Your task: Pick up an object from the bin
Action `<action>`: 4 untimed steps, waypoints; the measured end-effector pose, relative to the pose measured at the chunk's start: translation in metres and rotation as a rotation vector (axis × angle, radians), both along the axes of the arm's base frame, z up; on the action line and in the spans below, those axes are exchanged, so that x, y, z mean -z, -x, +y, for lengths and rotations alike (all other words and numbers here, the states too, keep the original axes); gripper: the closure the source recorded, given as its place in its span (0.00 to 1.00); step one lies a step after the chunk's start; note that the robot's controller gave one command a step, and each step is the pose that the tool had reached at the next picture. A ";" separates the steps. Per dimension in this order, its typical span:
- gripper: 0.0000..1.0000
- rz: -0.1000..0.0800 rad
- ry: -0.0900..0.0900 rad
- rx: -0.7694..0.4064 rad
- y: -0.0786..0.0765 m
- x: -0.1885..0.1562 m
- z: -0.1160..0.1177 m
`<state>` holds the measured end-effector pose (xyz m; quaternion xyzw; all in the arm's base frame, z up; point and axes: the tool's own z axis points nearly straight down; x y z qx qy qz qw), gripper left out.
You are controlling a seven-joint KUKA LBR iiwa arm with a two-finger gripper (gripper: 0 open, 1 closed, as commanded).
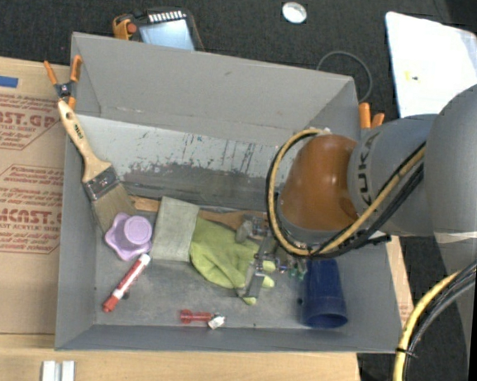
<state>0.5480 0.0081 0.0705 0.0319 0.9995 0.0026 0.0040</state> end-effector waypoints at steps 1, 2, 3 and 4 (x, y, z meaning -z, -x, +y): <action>0.00 0.001 0.006 -0.031 -0.001 0.000 -0.029; 0.00 -0.001 0.006 -0.126 -0.010 0.000 0.012; 0.00 -0.003 0.001 0.011 0.009 0.000 -0.006; 1.00 -0.007 -0.002 0.263 0.013 0.000 0.030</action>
Offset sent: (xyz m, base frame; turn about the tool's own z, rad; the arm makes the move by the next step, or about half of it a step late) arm 0.0107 0.0161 -0.0005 -0.1298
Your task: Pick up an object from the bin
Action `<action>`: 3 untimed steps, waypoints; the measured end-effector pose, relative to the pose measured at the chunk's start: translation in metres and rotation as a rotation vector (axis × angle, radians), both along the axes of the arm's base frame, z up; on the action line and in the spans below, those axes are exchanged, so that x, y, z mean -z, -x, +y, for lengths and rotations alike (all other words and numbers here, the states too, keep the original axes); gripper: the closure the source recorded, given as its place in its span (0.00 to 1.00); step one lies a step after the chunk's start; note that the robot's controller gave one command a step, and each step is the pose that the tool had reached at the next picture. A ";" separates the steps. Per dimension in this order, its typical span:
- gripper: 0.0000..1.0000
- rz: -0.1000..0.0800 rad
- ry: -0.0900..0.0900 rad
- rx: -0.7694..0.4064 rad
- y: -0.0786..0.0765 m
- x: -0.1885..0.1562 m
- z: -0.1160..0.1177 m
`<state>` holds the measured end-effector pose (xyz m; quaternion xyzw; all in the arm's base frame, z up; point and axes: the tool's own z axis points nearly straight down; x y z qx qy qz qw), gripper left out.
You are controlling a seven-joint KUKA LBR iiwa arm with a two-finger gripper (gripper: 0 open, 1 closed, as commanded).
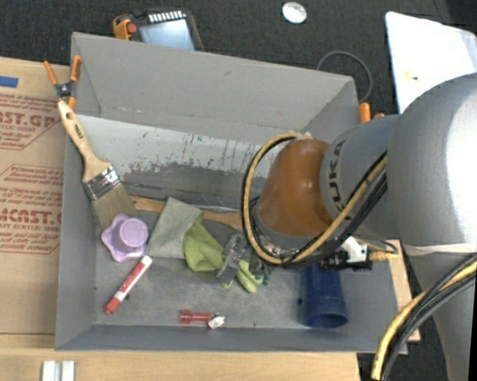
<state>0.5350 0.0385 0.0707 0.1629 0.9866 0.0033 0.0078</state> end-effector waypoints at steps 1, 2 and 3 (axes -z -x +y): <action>1.00 0.000 0.000 0.000 0.000 0.000 0.000; 1.00 0.007 -0.001 0.052 0.006 -0.069 -0.024; 1.00 0.011 -0.002 0.115 -0.010 -0.125 -0.039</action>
Offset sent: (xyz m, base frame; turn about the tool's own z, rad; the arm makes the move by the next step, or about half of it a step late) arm -0.0069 -0.0444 0.1287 0.0981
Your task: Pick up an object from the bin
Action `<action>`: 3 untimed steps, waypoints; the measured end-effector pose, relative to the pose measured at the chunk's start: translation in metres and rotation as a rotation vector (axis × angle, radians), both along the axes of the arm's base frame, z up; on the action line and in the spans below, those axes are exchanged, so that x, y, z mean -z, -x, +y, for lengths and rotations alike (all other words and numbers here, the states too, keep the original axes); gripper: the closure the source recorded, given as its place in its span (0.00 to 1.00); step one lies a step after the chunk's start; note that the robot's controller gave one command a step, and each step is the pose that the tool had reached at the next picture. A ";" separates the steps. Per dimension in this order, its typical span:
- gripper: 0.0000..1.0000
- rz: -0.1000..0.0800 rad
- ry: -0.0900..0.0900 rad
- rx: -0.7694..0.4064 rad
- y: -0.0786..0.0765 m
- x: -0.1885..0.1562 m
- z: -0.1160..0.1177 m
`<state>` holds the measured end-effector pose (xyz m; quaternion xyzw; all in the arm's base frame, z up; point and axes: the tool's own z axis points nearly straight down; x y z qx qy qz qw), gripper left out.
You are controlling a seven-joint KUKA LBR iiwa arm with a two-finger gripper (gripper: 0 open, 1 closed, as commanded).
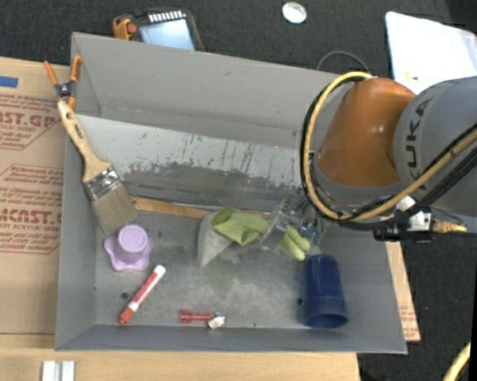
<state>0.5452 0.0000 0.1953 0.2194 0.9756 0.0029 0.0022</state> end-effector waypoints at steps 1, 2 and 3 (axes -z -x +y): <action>1.00 0.008 0.001 -0.031 0.008 -0.037 0.001; 1.00 -0.009 0.001 0.003 0.007 -0.014 0.018; 1.00 -0.013 0.000 0.061 -0.021 0.065 0.070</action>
Offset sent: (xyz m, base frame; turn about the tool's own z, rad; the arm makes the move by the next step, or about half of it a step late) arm -0.0116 0.0470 -0.1018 0.0906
